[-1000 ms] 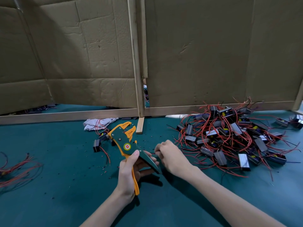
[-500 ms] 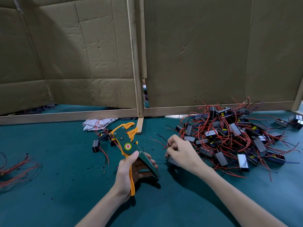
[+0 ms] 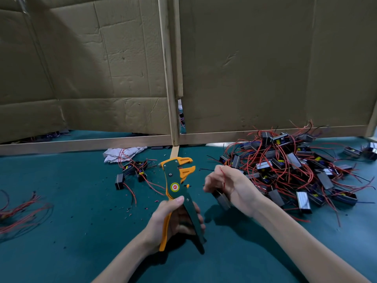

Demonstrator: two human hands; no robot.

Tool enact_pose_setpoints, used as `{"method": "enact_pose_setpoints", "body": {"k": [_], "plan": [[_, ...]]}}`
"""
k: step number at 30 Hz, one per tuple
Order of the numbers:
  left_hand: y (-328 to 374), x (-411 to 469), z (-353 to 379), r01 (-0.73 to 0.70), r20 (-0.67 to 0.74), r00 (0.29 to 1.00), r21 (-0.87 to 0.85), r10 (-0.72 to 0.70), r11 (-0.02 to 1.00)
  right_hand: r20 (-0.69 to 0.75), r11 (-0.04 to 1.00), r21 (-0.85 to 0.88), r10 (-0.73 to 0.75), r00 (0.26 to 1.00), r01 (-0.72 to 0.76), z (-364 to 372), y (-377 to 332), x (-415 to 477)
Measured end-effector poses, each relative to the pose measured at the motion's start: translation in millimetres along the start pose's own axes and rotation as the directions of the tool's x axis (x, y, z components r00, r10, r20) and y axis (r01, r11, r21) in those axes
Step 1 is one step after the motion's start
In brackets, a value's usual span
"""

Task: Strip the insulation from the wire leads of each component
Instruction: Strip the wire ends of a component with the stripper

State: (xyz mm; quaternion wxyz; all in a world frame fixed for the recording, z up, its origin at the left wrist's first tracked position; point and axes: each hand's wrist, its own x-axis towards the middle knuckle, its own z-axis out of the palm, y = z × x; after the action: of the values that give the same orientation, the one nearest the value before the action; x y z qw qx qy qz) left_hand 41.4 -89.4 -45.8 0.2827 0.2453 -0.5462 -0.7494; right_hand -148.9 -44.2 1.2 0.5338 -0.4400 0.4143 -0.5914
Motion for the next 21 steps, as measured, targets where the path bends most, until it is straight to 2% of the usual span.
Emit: {"method": "enact_pose_setpoints", "body": {"k": [4,9,18,21], "plan": [[-1.3,0.1,0.1,0.040,0.066,0.997,0.031,-0.042,0.999,0.013,0.987,0.152,0.047,0.999,-0.049,3.7,-3.0,-3.9],[-3.4,-0.4,-3.6,0.040,0.085,0.995,0.031,-0.043,0.999,0.010,0.967,0.246,0.069,0.998,-0.070,5.0,-2.4,-3.7],[-4.5,-0.9,-3.2,0.034,0.091,0.995,0.067,-0.041,0.997,0.000,0.972,0.219,0.082,0.997,-0.080,7.3,-4.6,-5.7],[-2.0,1.2,3.1,0.030,0.001,1.000,0.073,-0.031,0.997,0.000,0.969,0.229,0.100,0.995,-0.097,7.5,-5.1,-5.1]]}}
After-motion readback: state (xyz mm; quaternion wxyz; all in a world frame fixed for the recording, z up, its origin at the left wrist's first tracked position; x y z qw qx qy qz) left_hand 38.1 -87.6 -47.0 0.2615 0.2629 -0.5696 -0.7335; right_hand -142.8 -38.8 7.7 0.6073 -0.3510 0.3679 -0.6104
